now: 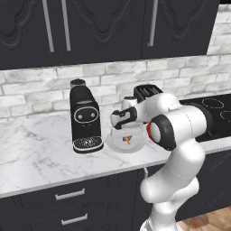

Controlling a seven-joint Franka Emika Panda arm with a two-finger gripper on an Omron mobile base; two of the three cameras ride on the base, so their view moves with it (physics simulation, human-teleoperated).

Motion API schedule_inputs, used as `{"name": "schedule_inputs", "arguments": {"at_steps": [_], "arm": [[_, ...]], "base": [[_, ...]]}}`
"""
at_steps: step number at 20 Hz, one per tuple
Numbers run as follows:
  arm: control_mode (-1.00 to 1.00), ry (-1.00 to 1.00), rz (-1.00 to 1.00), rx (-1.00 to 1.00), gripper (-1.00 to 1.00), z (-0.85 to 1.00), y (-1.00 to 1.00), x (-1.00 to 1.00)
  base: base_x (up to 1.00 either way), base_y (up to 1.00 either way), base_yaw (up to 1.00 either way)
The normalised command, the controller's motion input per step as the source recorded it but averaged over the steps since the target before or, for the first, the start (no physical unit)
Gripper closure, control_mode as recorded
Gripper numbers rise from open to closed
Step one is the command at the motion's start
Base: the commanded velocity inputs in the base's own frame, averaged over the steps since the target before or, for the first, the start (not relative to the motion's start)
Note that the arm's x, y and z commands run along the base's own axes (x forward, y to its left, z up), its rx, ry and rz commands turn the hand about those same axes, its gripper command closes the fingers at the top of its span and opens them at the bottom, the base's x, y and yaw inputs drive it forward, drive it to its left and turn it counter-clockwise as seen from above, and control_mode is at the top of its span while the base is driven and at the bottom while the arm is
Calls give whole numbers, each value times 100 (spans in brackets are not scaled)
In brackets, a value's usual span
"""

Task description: Place the shrimp on the plate and place the squash on the same plate.

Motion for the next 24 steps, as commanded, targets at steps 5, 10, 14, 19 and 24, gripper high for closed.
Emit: {"name": "schedule_inputs", "arguments": {"at_steps": [5,10,14,19,24], "arm": [[-100,0,0,2,-100,-9,0,0],[-100,0,0,0,-100,0,0,0],[-100,0,0,-3,-100,17,0,0],[-100,1,0,0,-100,87,-17,-9],[-100,-11,-11,0,-100,49,-81,-30]], "base": [[0,0,0],[0,0,0],[0,0,0],[0,0,0],[0,0,0]]}}
